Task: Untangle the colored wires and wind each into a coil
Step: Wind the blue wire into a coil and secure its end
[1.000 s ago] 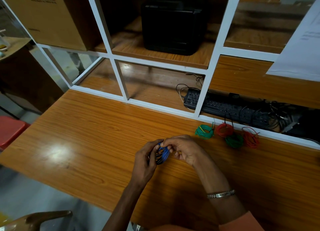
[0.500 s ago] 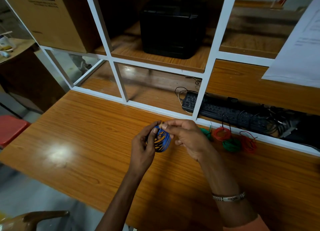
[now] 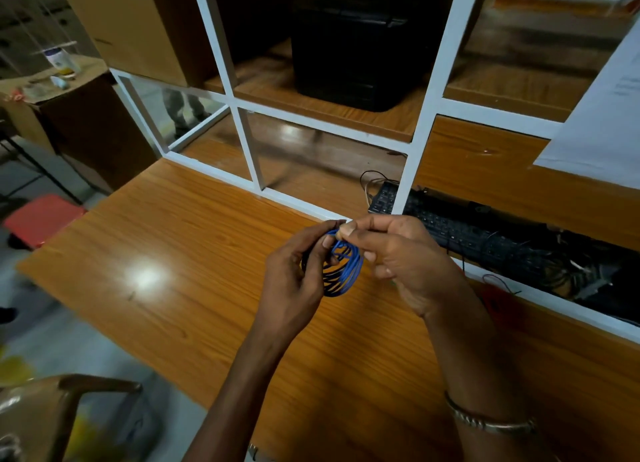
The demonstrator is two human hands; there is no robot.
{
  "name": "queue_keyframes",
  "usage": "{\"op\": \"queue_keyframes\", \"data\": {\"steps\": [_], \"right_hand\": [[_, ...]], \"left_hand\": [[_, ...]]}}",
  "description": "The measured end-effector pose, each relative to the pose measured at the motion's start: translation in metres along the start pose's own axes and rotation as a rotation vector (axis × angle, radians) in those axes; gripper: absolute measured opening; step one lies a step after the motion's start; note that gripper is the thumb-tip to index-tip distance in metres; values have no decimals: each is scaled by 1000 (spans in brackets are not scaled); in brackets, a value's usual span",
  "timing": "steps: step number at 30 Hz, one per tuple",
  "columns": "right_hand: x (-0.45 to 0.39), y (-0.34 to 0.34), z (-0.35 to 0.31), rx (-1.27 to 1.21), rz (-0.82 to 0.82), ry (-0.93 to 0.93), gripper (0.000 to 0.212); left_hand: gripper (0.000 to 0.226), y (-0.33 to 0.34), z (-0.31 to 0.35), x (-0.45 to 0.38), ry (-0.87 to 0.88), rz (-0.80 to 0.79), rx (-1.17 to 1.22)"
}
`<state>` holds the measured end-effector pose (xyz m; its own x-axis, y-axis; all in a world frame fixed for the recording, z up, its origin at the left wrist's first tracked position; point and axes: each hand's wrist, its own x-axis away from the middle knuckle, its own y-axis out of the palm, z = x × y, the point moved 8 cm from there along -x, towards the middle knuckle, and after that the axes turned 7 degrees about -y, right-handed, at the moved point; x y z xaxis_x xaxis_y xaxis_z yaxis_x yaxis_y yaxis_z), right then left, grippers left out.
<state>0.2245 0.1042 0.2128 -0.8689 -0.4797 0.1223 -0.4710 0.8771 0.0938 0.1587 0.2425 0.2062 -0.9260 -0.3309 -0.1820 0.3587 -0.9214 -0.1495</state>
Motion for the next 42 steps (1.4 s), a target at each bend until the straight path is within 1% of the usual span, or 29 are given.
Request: {"op": "queue_keyframes", "data": {"steps": [4, 8, 13, 18, 25, 32, 36, 42], "right_hand": [[5, -11, 6, -14, -1, 30, 20], [9, -20, 13, -70, -9, 57, 21], [12, -28, 18, -93, -24, 57, 12], [12, -31, 25, -110, -10, 81, 10], [16, -31, 27, -135, -1, 88, 12], [22, -34, 29, -144, 33, 116, 7], [23, -34, 31, -141, 50, 141, 6], [24, -29, 32, -149, 43, 155, 5]], "left_hand": [[27, 12, 1, 9, -10, 12, -18], [29, 23, 9, 15, 17, 0, -70], [28, 31, 12, 17, 32, -19, -135], [27, 33, 16, 17, 86, -20, -268], [26, 32, 18, 17, 73, -59, -285], [26, 37, 16, 18, 77, -89, -306], [26, 36, 19, 22, 103, -73, -346], [25, 32, 16, 27, 79, -40, -317]]}}
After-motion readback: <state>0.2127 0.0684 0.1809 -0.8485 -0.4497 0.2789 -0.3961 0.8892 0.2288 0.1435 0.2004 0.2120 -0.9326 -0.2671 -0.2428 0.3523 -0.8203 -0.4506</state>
